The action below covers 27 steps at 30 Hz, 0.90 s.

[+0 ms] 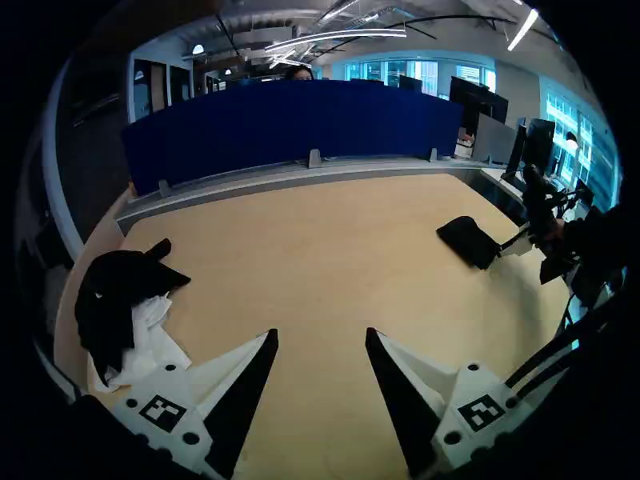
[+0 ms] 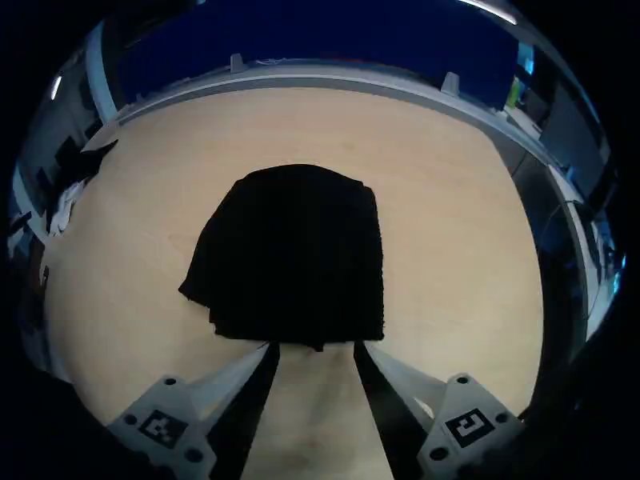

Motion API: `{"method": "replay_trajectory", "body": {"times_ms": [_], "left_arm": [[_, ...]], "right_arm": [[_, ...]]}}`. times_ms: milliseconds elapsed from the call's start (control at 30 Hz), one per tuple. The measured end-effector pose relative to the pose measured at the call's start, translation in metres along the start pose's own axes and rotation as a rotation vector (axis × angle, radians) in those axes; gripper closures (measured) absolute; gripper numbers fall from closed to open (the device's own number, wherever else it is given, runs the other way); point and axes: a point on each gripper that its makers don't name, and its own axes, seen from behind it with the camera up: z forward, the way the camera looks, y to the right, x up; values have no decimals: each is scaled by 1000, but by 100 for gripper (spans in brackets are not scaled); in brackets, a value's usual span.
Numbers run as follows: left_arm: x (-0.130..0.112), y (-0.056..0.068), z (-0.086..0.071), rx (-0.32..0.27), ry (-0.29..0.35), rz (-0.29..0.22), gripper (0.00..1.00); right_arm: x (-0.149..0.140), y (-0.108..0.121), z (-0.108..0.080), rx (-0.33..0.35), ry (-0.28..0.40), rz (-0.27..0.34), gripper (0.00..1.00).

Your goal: Fold towel

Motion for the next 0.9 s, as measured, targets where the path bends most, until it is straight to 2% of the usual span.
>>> {"method": "replay_trajectory", "body": {"times_ms": [200,300,500,900], "left_arm": [[1,1,2,-5,2,1,20],[2,0,3,-6,1,0,20],[3,0,3,-7,2,-1,20],[0,-5,2,-4,-1,-2,20]], "right_arm": [[18,-7,-7,2,69,0,11],[30,-13,-9,8,107,8,0],[48,-28,-5,13,159,12,0],[61,-56,11,11,195,30,0]]}}
